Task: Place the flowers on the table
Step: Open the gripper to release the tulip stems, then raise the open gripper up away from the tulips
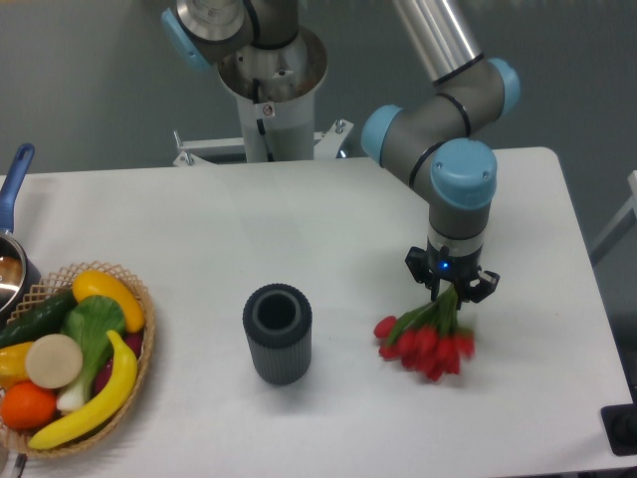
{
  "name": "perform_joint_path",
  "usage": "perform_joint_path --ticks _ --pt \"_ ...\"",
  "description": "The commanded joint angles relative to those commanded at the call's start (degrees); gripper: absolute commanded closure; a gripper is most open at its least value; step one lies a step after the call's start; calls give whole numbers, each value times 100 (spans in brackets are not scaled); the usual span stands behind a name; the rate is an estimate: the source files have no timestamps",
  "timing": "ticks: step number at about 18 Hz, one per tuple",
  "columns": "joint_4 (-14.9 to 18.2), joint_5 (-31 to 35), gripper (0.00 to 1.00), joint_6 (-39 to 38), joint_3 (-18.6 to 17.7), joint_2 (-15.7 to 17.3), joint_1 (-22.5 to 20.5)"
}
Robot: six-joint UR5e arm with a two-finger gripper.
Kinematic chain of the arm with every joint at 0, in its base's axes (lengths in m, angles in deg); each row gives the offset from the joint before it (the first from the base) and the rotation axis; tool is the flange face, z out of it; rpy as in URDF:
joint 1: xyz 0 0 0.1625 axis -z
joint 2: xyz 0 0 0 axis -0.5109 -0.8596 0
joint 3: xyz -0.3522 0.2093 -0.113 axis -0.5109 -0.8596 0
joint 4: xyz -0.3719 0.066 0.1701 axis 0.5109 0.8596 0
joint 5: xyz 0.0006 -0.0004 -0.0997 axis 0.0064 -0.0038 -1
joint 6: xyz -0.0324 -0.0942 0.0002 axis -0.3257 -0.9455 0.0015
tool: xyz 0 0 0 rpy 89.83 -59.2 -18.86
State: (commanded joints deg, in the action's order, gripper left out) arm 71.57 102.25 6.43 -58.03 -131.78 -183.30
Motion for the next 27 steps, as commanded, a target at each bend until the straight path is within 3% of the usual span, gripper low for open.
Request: perform_joint_path --ticks 2,4,8,15,21,27 --pt "0 0 26 96 -9 17 0" --pt "9 9 0 368 -52 105 -9" --pt "0 0 0 519 -176 693 -26" --pt "140 9 0 615 -79 1431 -79" --pt "1466 -35 0 3090 -105 2187 -983" --pt "2248 -596 0 4612 -141 2592 -2002"
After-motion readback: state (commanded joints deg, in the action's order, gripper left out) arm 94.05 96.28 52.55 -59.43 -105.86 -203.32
